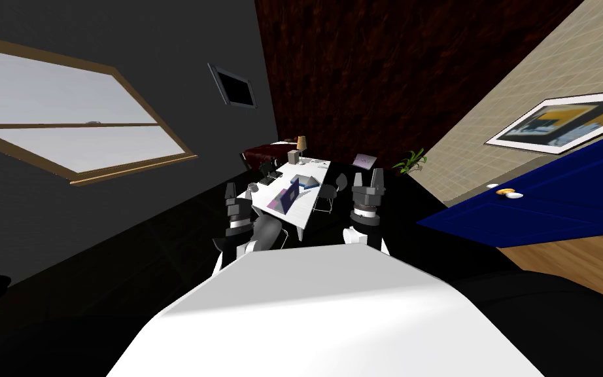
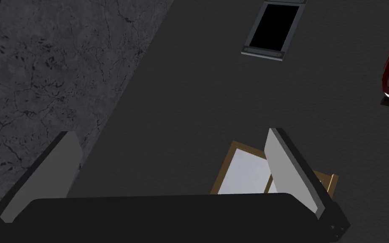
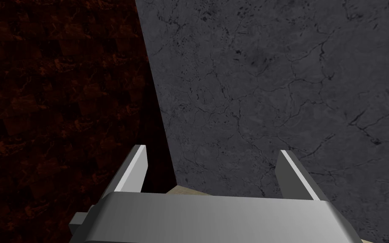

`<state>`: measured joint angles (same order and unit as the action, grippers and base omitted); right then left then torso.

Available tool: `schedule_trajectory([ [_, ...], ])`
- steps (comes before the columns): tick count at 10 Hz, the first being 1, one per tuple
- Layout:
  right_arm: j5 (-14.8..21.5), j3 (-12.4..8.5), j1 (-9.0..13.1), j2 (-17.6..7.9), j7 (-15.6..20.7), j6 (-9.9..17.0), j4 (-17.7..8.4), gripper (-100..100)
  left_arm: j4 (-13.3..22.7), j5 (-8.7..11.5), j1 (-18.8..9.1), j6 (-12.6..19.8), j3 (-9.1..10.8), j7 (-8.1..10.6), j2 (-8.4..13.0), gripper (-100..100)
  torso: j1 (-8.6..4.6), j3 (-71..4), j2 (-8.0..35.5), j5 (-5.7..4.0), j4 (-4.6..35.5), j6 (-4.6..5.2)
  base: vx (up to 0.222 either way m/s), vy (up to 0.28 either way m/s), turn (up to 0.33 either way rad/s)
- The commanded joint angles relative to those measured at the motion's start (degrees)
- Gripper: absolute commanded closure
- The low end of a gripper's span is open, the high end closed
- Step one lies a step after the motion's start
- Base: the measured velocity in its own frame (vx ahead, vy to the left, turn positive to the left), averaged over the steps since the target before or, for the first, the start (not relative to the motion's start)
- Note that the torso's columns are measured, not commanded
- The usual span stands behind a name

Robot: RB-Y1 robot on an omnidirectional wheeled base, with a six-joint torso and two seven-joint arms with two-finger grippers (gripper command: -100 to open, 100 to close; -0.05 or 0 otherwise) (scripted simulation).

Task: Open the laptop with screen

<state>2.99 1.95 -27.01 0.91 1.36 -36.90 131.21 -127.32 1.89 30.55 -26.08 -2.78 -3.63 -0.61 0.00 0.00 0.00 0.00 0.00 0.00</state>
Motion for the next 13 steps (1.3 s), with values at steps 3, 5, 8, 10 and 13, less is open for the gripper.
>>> schedule_trajectory([
  [3,0.0,0.0,0.0,0.0,0.0,0.0,0.0,0,0.0,0.0,0.0,0.0,0.0,0.0,0.0,0,0.0,-20.1,10.0,0.0,10.1,0.0,0.0,0.0,0.0],
  [5,0.0,0.0,0.0,0.0,0.0,0.0,0.0,0,0.0,0.0,0.0,0.0,0.0,0.0,0.0,0,0.0,-36.9,18.5,0.0,18.5,0.0,0.0,0.0,0.0],
  [8,0.0,0.0,0.0,0.0,0.0,0.0,0.0,0,0.0,0.0,0.0,0.0,0.0,0.0,0.0,0,0.0,-62.3,31.2,0.0,31.1,0.0,0.0,0.0,0.0],
  [10,0.0,0.0,0.0,0.0,0.0,0.0,0.0,0,0.0,-0.1,-0.1,0.5,0.02,0.0,1.9,-100,0.0,-79.2,39.6,0.0,39.6,0.0,0.003,0.0,-0.015],
  [13,0.0,0.0,0.0,0.0,0.0,0.0,0.0,0,-0.2,-0.7,-0.5,2.5,0.11,-0.01,5.4,-100,0.01,-84.5,42.2,0.0,42.2,0.0,-0.001,0.001,-0.053],
])
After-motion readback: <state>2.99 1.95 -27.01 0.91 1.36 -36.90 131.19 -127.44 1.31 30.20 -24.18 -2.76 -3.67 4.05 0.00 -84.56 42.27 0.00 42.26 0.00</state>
